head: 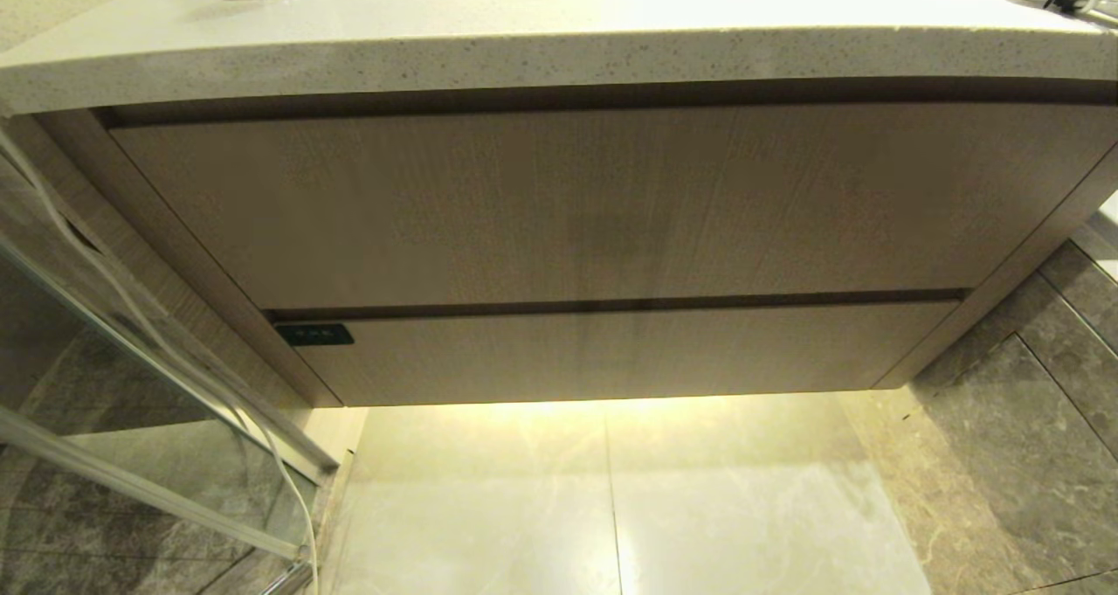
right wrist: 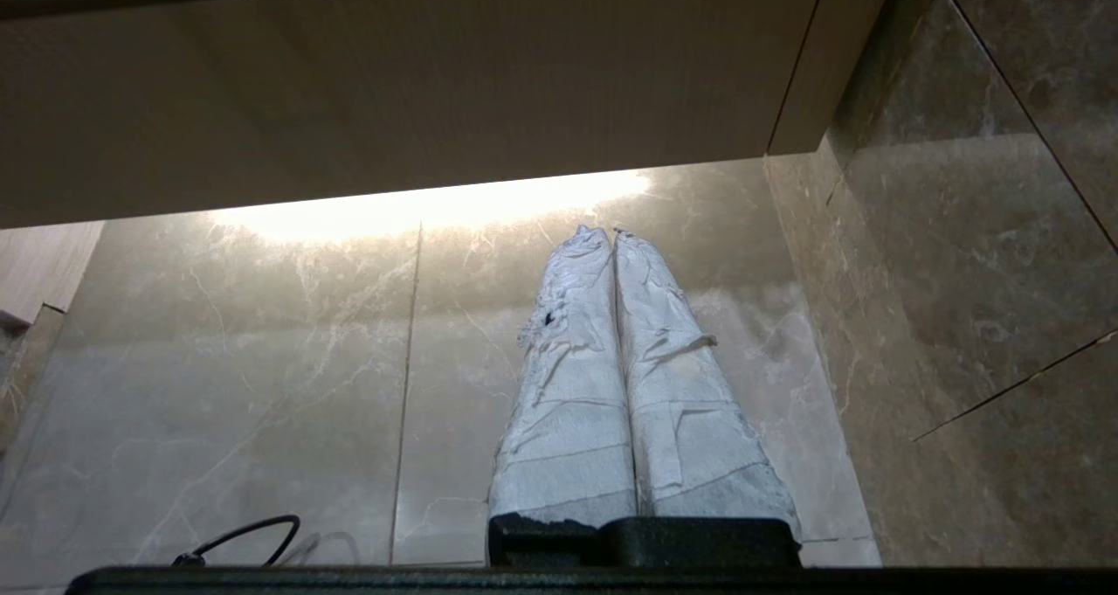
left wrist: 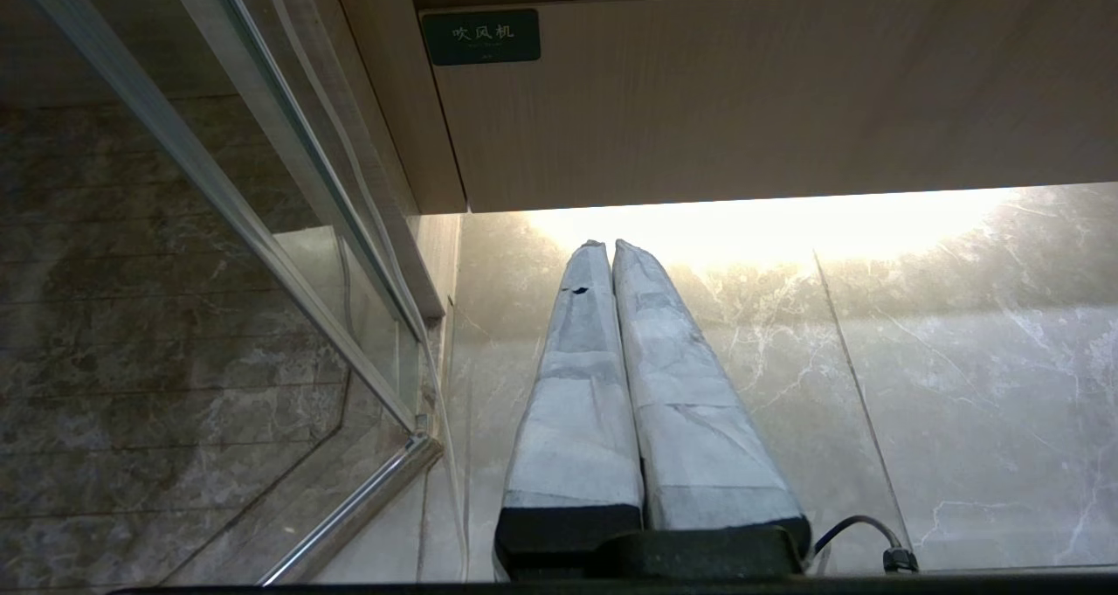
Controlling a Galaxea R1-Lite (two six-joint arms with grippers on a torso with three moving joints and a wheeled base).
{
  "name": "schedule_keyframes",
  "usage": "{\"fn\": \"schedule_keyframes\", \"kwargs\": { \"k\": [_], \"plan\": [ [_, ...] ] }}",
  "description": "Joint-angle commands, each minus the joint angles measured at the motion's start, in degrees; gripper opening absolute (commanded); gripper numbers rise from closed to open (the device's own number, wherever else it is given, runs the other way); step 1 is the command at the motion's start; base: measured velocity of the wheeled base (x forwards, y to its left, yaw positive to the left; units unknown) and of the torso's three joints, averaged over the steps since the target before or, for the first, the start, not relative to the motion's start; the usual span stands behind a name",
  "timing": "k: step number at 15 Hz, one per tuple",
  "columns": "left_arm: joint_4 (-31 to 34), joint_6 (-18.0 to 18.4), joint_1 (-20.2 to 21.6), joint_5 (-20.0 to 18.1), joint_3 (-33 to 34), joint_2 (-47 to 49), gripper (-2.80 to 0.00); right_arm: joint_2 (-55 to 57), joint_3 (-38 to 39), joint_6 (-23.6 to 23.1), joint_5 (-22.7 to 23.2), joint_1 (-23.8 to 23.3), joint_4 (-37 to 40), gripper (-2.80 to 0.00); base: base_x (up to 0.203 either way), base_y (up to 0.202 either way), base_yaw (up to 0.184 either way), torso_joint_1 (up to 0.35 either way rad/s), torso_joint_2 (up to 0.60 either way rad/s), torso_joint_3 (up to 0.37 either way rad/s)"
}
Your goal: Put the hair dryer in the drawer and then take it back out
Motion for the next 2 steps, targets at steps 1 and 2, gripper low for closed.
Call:
{"fn": "schedule_keyframes", "kwargs": {
  "k": [1,2],
  "plan": [
    [0.0,0.0,0.0,0.0,0.0,0.0,-2.80,0.2,0.1,0.0,0.0,0.0,0.0,-2.80,0.000,0.000,0.000,0.000,0.00,0.000],
    [0.0,0.0,0.0,0.0,0.0,0.0,-2.80,0.2,0.1,0.0,0.1,0.0,-0.1,-2.80,0.000,0.000,0.000,0.000,0.00,0.000]
  ]
}}
